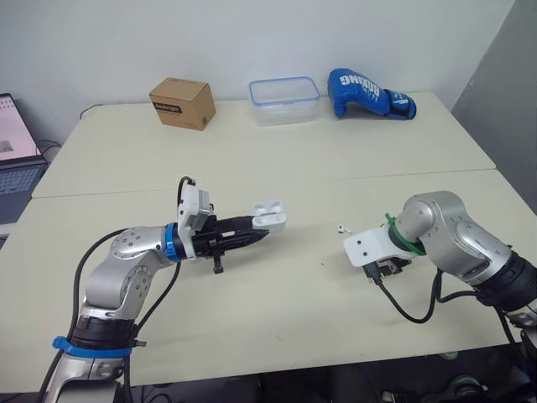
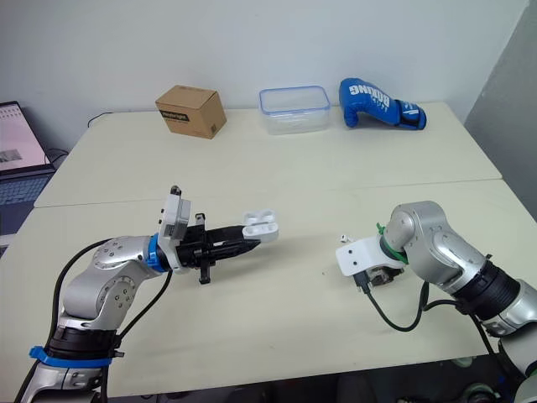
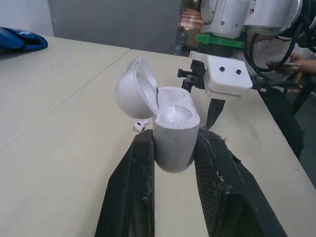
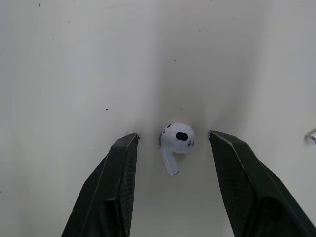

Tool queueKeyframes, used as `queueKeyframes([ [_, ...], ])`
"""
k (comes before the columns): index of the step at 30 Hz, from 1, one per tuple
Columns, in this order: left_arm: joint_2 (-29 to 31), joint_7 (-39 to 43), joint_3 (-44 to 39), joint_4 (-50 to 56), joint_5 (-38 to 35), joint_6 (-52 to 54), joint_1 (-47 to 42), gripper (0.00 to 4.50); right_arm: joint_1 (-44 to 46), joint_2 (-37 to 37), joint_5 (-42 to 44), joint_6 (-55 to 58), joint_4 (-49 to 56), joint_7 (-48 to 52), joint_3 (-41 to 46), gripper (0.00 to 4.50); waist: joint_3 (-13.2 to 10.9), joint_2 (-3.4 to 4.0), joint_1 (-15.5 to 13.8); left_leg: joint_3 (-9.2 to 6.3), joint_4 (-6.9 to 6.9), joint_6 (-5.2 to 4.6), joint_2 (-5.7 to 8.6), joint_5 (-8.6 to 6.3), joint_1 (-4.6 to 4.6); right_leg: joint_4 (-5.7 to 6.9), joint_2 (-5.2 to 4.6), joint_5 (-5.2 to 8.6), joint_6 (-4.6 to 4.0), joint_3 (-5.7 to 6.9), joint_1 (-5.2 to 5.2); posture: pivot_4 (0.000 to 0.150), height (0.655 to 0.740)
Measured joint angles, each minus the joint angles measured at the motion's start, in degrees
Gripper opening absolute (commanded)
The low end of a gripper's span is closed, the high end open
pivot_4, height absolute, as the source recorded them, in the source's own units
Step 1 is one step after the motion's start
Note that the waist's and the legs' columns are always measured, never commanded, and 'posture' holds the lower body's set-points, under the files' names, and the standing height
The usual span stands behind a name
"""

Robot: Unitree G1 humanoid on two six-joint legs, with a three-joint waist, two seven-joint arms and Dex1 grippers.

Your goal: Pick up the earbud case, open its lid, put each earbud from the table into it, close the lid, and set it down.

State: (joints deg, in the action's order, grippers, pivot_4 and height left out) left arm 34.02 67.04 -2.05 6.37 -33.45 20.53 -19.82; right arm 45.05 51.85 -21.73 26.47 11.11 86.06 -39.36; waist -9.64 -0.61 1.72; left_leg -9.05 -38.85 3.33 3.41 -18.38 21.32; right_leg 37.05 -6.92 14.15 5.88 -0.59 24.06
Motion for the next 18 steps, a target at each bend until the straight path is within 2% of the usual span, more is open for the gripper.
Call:
queueKeyframes([
  [5, 0.0, 0.0, 0.0, 0.0, 0.0, -0.6, 0.1, 0.76, 0.0, -0.1, -0.2, -0.2, 0.0, 0.1, 0.0, 2.35, 0.0, 0.0, 0.0, 0.0, 0.0, 0.0, 0.0, 0.0, 0.0, 0.0, 0.0, 0.0, 0.0, 0.0, 0.0, 0.15, 0.7307],
  [6, 0.0, 0.0, 0.0, 0.0, 0.0, -0.8, 0.1, 0.76, 0.0, -0.1, -0.3, -0.1, 0.0, 0.1, 0.0, 2.19, 0.0, 0.0, 0.0, 0.0, 0.0, 0.0, 0.0, 0.0, 0.0, 0.0, 0.0, 0.0, 0.0, 0.0, 0.0, 0.15, 0.7307],
  [9, 0.0, 0.0, 0.0, 0.0, 0.0, -0.9, 0.3, 0.76, -0.1, -0.3, -0.6, 0.5, 0.1, 0.3, 0.0, 1.47, 0.0, 0.0, 0.0, 0.0, 0.0, 0.0, 0.0, 0.0, 0.0, 0.0, 0.0, 0.0, 0.0, -0.01, 0.0, 0.15, 0.7307],
  [12, 0.0, 0.0, 0.0, 0.0, 0.1, -1.0, 0.4, 0.76, -0.4, -0.3, -0.8, 1.0, 0.7, 0.3, 0.1, 0.4, 0.0, 0.0, 0.0, 0.0, 0.0, 0.0, 0.0, 0.0, 0.0, 0.01, 0.0, 0.0, 0.0, 0.0, 0.0, 0.15, 0.7307],
  [18, 0.0, -0.1, 0.0, 0.0, 0.1, -1.0, 0.3, 0.76, -0.8, -0.3, -1.8, 1.1, 1.5, 0.3, 0.2, 0.39, 0.0, 0.0, 0.0, 0.01, 0.0, 0.0, 0.0, 0.0, -0.01, 0.01, 0.0, 0.0, 0.0, -0.01, 0.0, 0.15, 0.7307],
])
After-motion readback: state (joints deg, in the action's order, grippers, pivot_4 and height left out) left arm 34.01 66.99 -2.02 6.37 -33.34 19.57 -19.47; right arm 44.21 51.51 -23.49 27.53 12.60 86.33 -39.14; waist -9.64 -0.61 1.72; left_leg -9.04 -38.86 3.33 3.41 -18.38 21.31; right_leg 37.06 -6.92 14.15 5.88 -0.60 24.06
